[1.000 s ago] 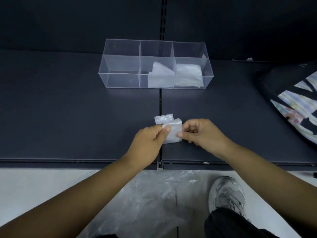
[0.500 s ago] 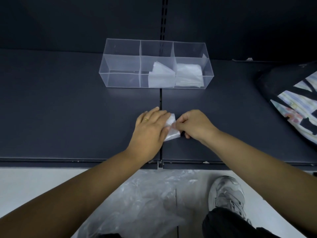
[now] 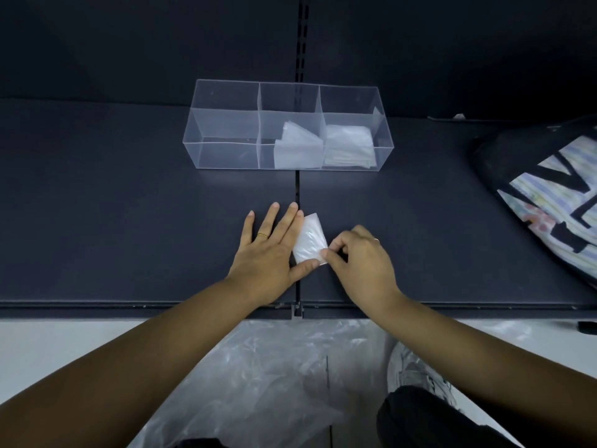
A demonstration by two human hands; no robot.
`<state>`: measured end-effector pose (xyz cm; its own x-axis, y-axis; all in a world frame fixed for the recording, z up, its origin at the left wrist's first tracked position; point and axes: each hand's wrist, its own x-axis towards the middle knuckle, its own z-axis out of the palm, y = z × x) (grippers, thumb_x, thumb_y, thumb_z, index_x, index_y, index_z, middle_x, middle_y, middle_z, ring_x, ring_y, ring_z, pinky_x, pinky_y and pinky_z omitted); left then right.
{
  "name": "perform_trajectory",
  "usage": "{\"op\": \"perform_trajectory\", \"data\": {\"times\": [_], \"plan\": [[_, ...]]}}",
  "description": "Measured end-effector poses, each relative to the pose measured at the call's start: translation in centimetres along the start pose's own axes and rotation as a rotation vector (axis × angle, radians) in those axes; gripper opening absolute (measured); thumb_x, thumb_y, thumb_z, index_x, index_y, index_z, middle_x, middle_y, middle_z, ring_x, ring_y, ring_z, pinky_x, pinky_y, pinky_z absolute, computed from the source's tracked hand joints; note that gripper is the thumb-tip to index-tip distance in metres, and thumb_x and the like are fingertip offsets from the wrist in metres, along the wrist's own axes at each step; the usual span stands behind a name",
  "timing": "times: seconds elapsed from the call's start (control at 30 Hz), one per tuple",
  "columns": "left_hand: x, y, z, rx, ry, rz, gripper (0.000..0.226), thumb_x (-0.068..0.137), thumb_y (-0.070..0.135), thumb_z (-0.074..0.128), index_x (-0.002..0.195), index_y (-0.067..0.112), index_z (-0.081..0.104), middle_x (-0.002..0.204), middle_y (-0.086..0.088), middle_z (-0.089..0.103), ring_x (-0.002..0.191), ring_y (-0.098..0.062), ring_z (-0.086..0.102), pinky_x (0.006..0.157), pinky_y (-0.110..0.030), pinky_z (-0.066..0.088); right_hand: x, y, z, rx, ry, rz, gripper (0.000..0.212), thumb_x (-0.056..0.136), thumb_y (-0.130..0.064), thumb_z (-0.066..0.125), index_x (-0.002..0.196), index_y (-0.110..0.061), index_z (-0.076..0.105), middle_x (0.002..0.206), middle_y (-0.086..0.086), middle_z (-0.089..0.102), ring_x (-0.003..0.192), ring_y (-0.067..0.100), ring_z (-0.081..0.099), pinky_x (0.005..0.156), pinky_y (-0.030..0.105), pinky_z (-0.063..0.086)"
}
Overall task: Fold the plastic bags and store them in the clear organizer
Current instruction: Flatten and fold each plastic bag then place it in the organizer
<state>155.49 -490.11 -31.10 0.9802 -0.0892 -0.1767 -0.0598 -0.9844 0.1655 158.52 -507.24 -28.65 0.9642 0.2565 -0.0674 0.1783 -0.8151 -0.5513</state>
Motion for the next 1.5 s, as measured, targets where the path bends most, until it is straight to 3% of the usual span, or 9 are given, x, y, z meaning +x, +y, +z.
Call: {"op": "perform_trajectory", "data": {"times": [0.27,0.5,0.6,0.7,0.77,1.0,1.2,1.4,1.5], "plan": [[-1.9,2.7,0.8,-0.091,0.061,-0.214,0.091,0.079,0.071,-0.008,0.149,0.013,-0.018,0.159,-0.001,-0.02,0.144,-0.015,-0.024,0.114,-0.042,-0.02,0.2,-0.9,0.1,-0.022,-0.012,0.019,0.011,0.084,-0.028,0.067,0.077,-0.021,0.062,0.091,-0.008,0.05,0.08,0.013,0.052,0.076,0.026,0.041],[-2.2,2.0,-1.9,-0.648,0.135,-0.227,0.104,0.081,0.063,0.055,0.152,0.021,-0.008,0.159,0.009,-0.013,0.144,-0.006,-0.015,0.116,-0.033,-0.013,1.4,-1.9,-1.9,0.345,-0.175,-0.021,0.028,0.078,-0.003,0.07,0.071,-0.022,0.051,0.07,-0.01,0.057,0.059,0.002,0.05,0.059,0.018,0.044],[-1.3,0.3,-5.2,-0.478,0.157,0.053,0.121,0.067,0.059,0.074,0.152,0.029,-0.007,0.154,0.022,-0.009,0.142,0.001,-0.017,0.115,-0.028,-0.016,1.5,-2.6,-3.8,0.197,-0.273,-0.291,0.03,0.077,-0.002,0.07,0.074,-0.025,0.05,0.069,-0.01,0.056,0.062,0.004,0.052,0.06,0.021,0.045],[-0.6,-0.8,-7.5,-0.528,0.063,0.159,0.056,0.073,0.044,0.078,0.124,0.034,0.057,0.12,0.023,0.055,0.12,0.003,0.042,0.108,-0.024,0.024,2.1,-3.4,-5.3,0.171,-0.336,-0.392,0.029,0.079,-0.007,0.072,0.077,-0.028,0.051,0.072,-0.014,0.059,0.066,0.003,0.055,0.061,0.019,0.046],[-0.5,-1.5,-7.9,-0.773,0.079,0.057,0.01,0.078,0.03,0.077,0.084,0.026,0.071,0.078,0.012,0.067,0.076,0.0,0.058,0.073,-0.021,0.045,3.2,-3.7,-6.2,0.262,-0.369,-0.348,0.024,0.08,-0.011,0.074,0.083,-0.026,0.055,0.075,-0.015,0.061,0.066,0.0,0.054,0.063,0.015,0.046],[-1.9,-2.9,-6.1,-0.998,0.065,-0.197,0.013,0.082,0.021,0.075,0.07,0.02,0.069,0.066,0.011,0.068,0.058,0.003,0.058,0.056,-0.014,0.045,13.2,-5.8,-8.1,0.035,-0.088,-0.265,0.045,0.085,-0.038,0.068,0.125,-0.019,0.055,0.123,-0.008,0.056,0.103,0.007,0.048,0.088,0.019,0.035],[-2.3,-3.8,-5.3,-1.024,0.047,-0.219,0.015,0.08,0.024,0.076,0.067,0.024,0.069,0.07,0.007,0.07,0.06,0.0,0.059,0.058,-0.017,0.047,19.0,-7.7,-7.2,-0.095,-0.312,-0.128,0.052,0.082,-0.035,0.074,0.127,-0.014,0.057,0.121,0.002,0.064,0.111,0.017,0.057,0.093,0.028,0.044],[-1.9,-4.9,-5.2,-1.025,0.048,-0.235,0.015,0.081,0.026,0.075,0.067,0.025,0.068,0.068,0.012,0.069,0.058,0.002,0.058,0.056,-0.012,0.044,20.3,-8.5,-7.2,-0.192,-0.584,-0.162,0.038,0.078,-0.046,0.073,0.109,-0.024,0.069,0.103,-0.012,0.066,0.107,0.012,0.059,0.096,0.029,0.044],[-1.7,-5.1,-5.0,-1.024,0.029,-0.227,0.014,0.081,0.027,0.075,0.068,0.027,0.068,0.068,0.012,0.069,0.06,0.002,0.059,0.057,-0.012,0.045,20.8,-9.1,-7.0,-0.345,-0.673,-0.189,0.036,0.081,-0.054,0.066,0.107,-0.029,0.068,0.118,0.001,0.065,0.104,0.021,0.061,0.098,0.038,0.047]]}}
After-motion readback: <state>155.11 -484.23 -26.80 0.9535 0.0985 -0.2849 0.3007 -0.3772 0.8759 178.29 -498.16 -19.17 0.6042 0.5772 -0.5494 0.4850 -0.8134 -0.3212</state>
